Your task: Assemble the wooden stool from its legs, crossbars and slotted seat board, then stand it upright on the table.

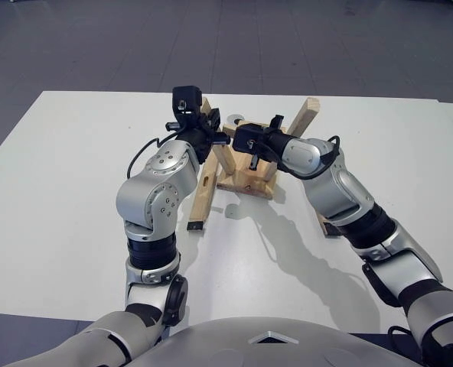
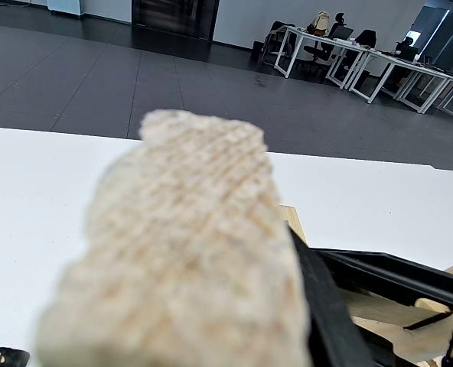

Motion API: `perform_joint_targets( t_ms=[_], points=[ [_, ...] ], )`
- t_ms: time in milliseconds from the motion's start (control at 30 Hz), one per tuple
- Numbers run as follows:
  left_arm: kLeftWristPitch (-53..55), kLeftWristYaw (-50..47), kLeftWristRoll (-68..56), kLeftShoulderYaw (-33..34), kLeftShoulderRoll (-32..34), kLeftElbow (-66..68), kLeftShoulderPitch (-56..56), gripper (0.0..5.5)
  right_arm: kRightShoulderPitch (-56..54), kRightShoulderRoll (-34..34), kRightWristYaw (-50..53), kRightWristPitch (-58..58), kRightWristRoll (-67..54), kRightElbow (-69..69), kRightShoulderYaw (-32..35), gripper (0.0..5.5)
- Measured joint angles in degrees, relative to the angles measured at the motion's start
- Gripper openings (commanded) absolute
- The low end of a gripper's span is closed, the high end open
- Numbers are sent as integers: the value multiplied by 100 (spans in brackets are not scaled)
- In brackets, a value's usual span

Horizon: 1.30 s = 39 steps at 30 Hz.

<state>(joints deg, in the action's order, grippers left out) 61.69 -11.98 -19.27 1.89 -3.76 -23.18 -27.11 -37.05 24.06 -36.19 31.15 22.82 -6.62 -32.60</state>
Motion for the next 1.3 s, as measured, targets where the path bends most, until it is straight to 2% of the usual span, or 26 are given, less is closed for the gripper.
perform_joint_targets(
  t_ms=[733,1300],
  points=[
    [-3,52,0,-3,22,46,-30,107,486,-11,16,-447,-14,-278,382,125],
    [-5,143,0,2,73,279,-192,107,606,164,-160,-804,78,-344,378,121]
  ],
)
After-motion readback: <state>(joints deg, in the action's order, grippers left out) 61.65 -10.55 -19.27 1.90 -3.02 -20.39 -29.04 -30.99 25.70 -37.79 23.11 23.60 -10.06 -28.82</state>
